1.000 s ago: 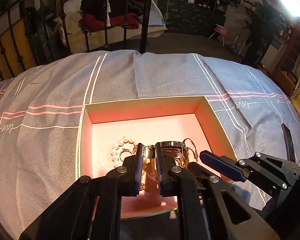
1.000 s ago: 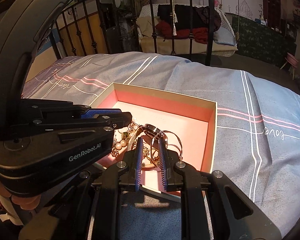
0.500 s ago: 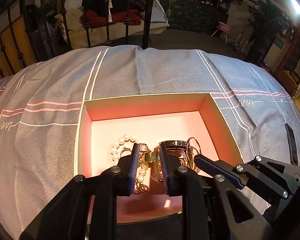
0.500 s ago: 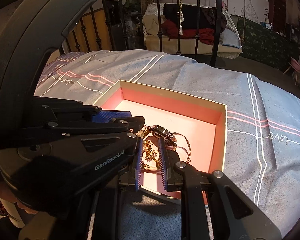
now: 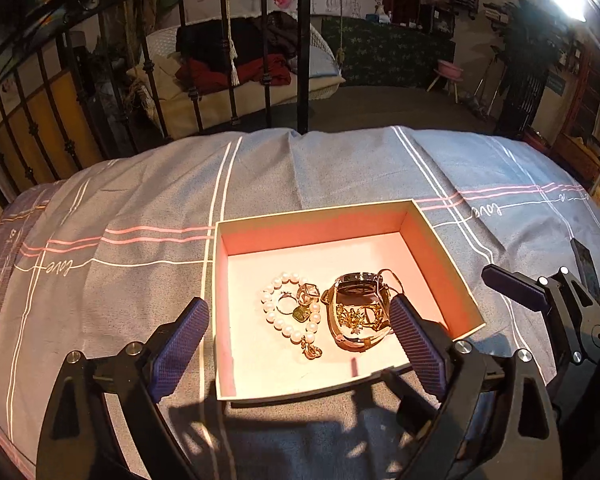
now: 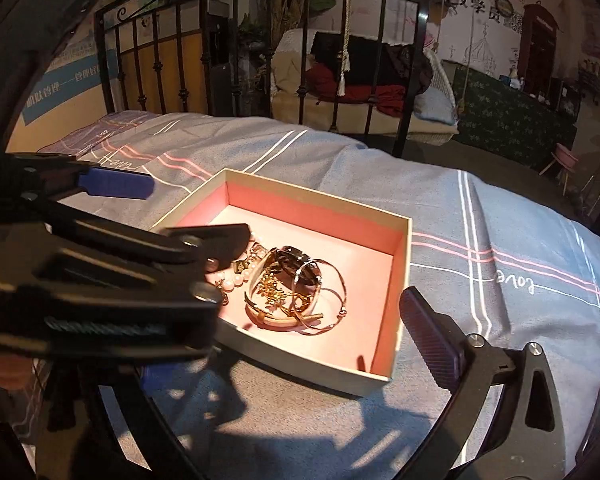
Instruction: Organize jewelry
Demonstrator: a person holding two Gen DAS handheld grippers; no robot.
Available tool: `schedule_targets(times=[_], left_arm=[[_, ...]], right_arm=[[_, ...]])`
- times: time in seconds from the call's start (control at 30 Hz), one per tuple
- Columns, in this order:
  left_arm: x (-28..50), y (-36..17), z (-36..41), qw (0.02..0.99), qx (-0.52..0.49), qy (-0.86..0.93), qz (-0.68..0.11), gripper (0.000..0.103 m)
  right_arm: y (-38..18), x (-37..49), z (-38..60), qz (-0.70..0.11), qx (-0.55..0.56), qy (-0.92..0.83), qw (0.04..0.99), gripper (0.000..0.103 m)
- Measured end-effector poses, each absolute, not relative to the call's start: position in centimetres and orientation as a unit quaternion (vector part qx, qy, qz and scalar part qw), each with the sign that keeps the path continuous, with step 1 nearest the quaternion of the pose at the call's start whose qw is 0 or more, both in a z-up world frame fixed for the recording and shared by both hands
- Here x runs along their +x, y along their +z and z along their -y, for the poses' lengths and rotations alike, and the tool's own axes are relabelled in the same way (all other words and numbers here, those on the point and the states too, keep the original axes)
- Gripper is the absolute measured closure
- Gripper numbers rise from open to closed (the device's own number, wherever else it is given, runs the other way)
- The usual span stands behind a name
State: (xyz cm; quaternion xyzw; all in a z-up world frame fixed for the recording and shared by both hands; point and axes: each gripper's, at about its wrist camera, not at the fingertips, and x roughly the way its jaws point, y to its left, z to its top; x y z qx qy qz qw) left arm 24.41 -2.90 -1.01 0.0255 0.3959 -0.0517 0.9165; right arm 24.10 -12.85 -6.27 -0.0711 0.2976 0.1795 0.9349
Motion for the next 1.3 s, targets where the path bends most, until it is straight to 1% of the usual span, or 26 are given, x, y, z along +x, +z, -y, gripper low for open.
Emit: schedule_targets(times=[0.17, 0.3, 0.4, 0.57, 0.77, 1.3], left_arm=[[17.6, 1.3, 1.5, 0.967, 0.016, -0.03, -0.254, 0.007], [13.4, 1.9, 1.3, 0.981, 0.017, -0.023, -0.192, 0.007], [11.4, 2.2, 1.7, 0.983, 0.021, -0.017, -0.179, 0.007], [9.6, 2.6, 2.0, 0.986, 0.017, -0.013, -0.164, 0.007], [9.3, 2.6, 2.0, 0.986, 0.009, -0.016, -0.165, 0.007], [10.1, 2.3, 1.8, 0.984, 0.007, -0.023, -0.175, 0.007]], right_arm=[[-4.4, 18.1, 16.2, -0.187, -0.03, 0.121, 0.974, 0.006], [-2.3, 13.7, 17.7, -0.117, -0.005, 0.109, 0.987, 0.006], [-0.8, 11.4, 18.1, -0.087, -0.003, 0.117, 0.989, 0.006], [-0.2, 9.8, 18.7, -0.06, 0.004, 0.124, 0.99, 0.006], [-0.5, 10.5, 19.1, -0.078, 0.016, 0.124, 0.989, 0.006], [-0.9, 11.2, 18.9, -0.088, 0.014, 0.124, 0.988, 0.006]])
